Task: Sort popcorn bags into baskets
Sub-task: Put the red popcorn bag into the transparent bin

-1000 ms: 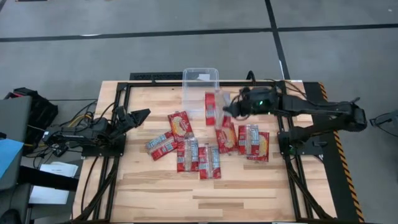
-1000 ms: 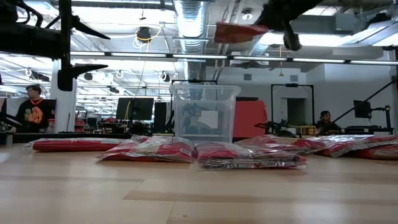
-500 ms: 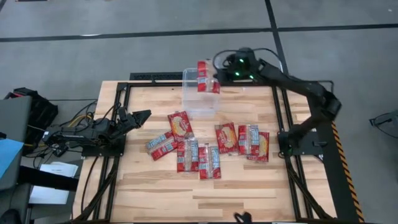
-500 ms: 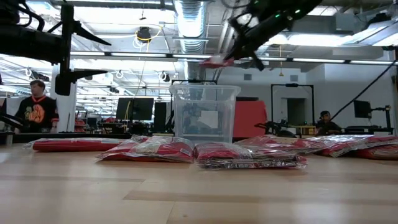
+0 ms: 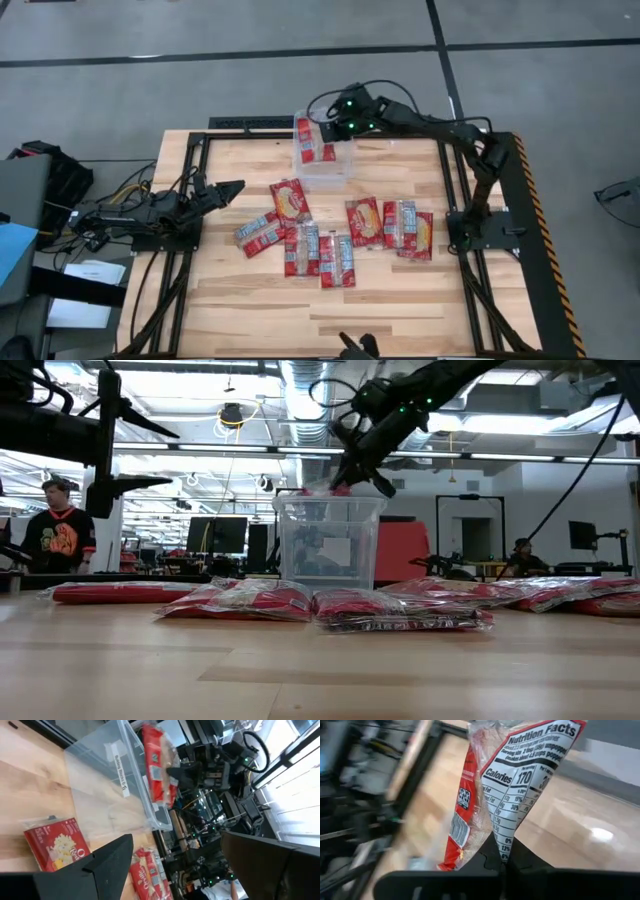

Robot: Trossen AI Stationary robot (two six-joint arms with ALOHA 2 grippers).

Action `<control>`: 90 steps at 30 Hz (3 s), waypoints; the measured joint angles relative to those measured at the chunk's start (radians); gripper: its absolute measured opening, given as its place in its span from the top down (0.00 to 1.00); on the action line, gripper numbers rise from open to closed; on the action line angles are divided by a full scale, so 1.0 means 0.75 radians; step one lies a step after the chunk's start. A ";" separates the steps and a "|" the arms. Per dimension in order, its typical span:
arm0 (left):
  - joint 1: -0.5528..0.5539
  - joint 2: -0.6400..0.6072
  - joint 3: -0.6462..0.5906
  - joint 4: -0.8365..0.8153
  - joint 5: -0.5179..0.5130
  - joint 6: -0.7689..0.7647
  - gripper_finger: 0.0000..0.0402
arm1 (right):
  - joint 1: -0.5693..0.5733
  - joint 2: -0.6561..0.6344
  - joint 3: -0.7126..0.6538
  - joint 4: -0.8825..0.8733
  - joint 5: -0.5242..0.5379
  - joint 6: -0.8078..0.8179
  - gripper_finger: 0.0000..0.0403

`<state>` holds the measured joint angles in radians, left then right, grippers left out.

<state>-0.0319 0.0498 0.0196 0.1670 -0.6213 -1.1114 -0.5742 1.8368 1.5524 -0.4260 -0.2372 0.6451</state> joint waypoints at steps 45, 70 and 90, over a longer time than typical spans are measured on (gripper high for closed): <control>0.000 -0.001 0.000 -0.093 0.021 -0.021 0.27 | 0.387 -0.356 -0.293 -0.905 0.352 -0.028 0.57; 0.001 0.000 -0.001 -0.145 0.017 -0.026 0.27 | 0.560 -0.304 -1.041 0.040 0.299 0.536 0.20; 0.001 0.000 -0.001 -0.145 -0.027 -0.014 0.27 | 0.552 -0.343 -1.049 -0.023 0.263 0.518 0.95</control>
<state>-0.0315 0.0498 0.0189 0.0584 -0.6415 -1.1221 -0.1600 1.5796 0.7658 -0.4429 -0.0403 1.0334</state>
